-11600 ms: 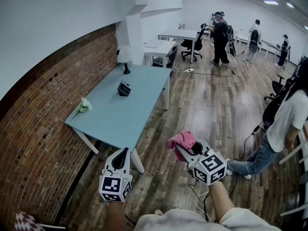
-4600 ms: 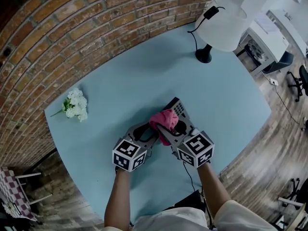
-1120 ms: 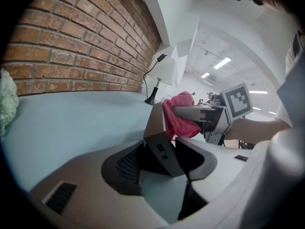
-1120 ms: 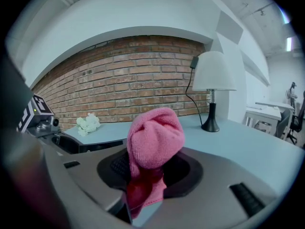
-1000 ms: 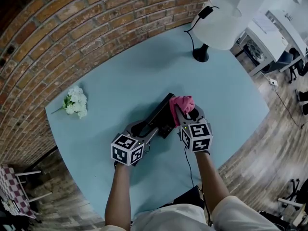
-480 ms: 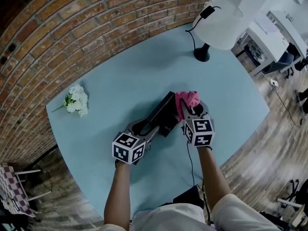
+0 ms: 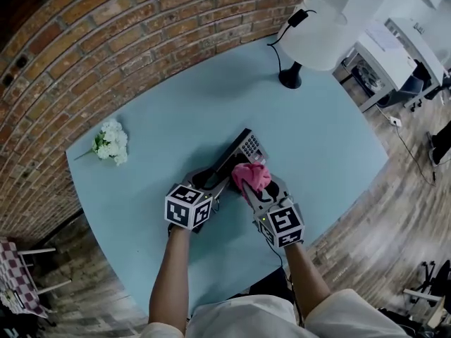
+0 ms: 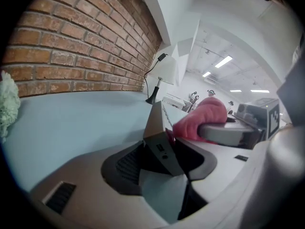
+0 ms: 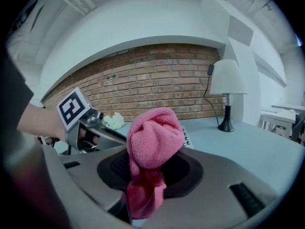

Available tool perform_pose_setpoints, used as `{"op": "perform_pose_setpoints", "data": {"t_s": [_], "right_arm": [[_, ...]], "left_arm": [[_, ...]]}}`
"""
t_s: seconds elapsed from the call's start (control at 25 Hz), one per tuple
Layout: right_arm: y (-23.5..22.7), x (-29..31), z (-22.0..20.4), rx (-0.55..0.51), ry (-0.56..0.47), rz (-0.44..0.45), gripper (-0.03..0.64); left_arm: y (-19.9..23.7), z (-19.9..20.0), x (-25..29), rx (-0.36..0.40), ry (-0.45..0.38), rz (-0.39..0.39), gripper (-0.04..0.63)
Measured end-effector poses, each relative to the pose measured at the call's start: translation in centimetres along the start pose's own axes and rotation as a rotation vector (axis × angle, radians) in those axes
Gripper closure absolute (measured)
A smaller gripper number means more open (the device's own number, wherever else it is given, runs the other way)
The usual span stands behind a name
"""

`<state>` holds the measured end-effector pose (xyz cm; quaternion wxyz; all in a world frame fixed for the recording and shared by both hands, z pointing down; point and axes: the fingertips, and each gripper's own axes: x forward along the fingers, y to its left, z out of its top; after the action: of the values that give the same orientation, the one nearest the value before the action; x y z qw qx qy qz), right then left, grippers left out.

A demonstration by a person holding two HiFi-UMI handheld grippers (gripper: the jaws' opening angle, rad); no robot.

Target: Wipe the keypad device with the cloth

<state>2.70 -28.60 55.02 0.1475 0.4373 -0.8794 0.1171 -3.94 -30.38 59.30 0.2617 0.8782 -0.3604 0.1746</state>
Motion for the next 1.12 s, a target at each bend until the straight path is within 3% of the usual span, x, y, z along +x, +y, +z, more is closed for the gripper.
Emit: {"op": "perform_pose_setpoints", "data": {"t_s": [0.2, 1.12], "right_arm": [[3.1, 0.7, -1.6, -0.032, 0.065, 0.082, 0.46], [-0.3, 2.7, -1.6, 0.11, 0.038, 0.043, 0.456]], "left_arm": [[0.0, 0.0, -0.1, 0.01, 0.008, -0.006, 0.348], [-0.2, 0.0, -0.2, 0.058, 0.017, -0.031, 0.348]]}}
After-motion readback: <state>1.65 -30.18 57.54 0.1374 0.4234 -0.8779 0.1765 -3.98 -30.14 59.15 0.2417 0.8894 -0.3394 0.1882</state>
